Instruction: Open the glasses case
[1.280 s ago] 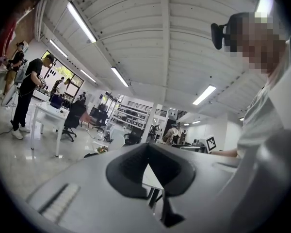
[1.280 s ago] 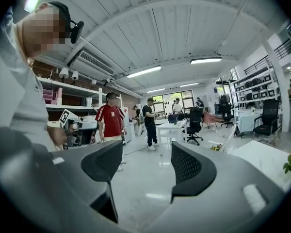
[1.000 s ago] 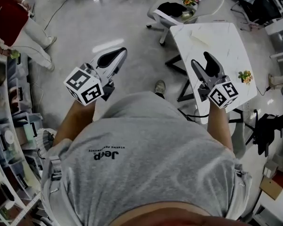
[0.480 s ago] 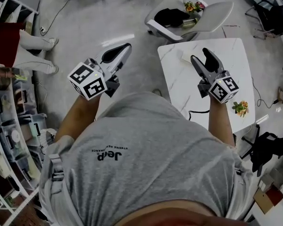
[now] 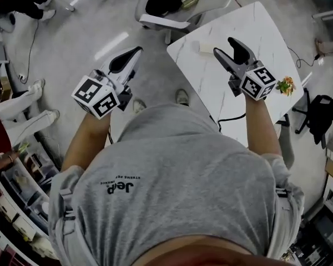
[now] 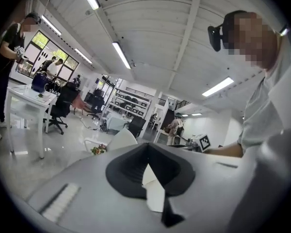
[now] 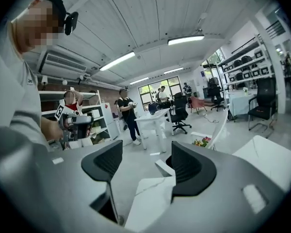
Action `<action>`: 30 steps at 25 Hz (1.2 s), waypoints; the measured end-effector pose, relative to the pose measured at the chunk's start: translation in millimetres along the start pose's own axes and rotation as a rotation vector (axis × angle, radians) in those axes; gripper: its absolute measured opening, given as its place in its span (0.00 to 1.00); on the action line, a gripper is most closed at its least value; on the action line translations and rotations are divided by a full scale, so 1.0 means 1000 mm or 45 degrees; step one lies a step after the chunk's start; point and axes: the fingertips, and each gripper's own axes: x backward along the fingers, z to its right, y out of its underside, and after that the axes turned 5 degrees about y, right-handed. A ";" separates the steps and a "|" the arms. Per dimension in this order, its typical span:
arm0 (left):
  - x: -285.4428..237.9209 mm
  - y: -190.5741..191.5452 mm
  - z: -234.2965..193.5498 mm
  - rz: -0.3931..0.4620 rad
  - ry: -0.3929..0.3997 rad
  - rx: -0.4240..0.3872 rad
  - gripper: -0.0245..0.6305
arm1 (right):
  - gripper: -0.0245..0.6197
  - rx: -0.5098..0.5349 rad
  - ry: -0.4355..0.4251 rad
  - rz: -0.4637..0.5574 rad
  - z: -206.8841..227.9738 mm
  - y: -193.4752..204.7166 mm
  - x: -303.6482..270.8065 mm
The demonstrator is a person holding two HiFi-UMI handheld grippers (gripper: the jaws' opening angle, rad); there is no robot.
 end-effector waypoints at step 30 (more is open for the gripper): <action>-0.162 0.131 -0.004 -0.279 0.183 0.018 0.09 | 0.50 1.037 -0.205 -0.738 0.144 0.237 -0.040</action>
